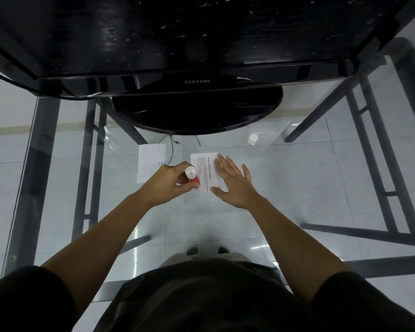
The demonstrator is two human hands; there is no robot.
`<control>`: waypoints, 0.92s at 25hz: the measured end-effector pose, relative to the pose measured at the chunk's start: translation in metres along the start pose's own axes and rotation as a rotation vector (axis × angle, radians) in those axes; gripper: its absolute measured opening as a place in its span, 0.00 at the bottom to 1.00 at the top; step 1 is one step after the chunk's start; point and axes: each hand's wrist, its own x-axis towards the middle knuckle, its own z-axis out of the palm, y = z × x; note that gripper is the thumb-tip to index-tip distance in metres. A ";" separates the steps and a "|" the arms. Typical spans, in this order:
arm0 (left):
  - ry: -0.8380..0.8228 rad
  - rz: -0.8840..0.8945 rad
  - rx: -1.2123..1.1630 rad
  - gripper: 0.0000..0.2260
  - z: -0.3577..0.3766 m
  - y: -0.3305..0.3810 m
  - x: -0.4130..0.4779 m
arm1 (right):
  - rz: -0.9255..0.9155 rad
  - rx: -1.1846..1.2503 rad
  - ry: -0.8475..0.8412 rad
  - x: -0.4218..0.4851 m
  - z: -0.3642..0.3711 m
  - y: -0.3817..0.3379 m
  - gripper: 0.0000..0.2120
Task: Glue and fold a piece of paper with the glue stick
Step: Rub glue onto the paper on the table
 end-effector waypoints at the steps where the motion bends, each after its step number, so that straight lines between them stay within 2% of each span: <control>1: 0.045 -0.016 -0.006 0.12 -0.001 0.000 0.001 | -0.001 0.001 0.000 0.000 0.000 0.000 0.37; 3: 0.085 -0.011 -0.008 0.12 0.000 0.001 0.002 | -0.002 0.003 0.001 -0.001 -0.001 0.000 0.37; 7: -0.017 0.057 0.025 0.14 0.004 0.005 0.003 | -0.004 0.007 0.006 -0.001 0.000 -0.001 0.37; 11: 0.175 -0.003 0.037 0.11 -0.010 0.001 0.009 | -0.007 0.008 -0.004 -0.001 0.000 0.002 0.38; 15: -0.031 0.085 0.004 0.13 0.002 0.006 0.002 | -0.009 0.025 0.012 0.000 0.002 0.002 0.37; 16: -0.032 0.075 0.013 0.13 0.001 0.005 0.003 | -0.010 0.027 0.013 0.000 0.002 0.002 0.37; 20: 0.186 0.008 0.005 0.11 -0.009 0.001 0.014 | -0.010 0.023 -0.003 0.000 0.001 0.002 0.38; 21: 0.172 0.013 -0.005 0.12 -0.009 0.002 0.014 | -0.010 0.023 0.001 0.000 0.001 0.002 0.38; 23: 0.040 0.048 -0.012 0.13 -0.001 0.004 0.013 | -0.013 0.024 0.015 0.000 0.000 0.001 0.37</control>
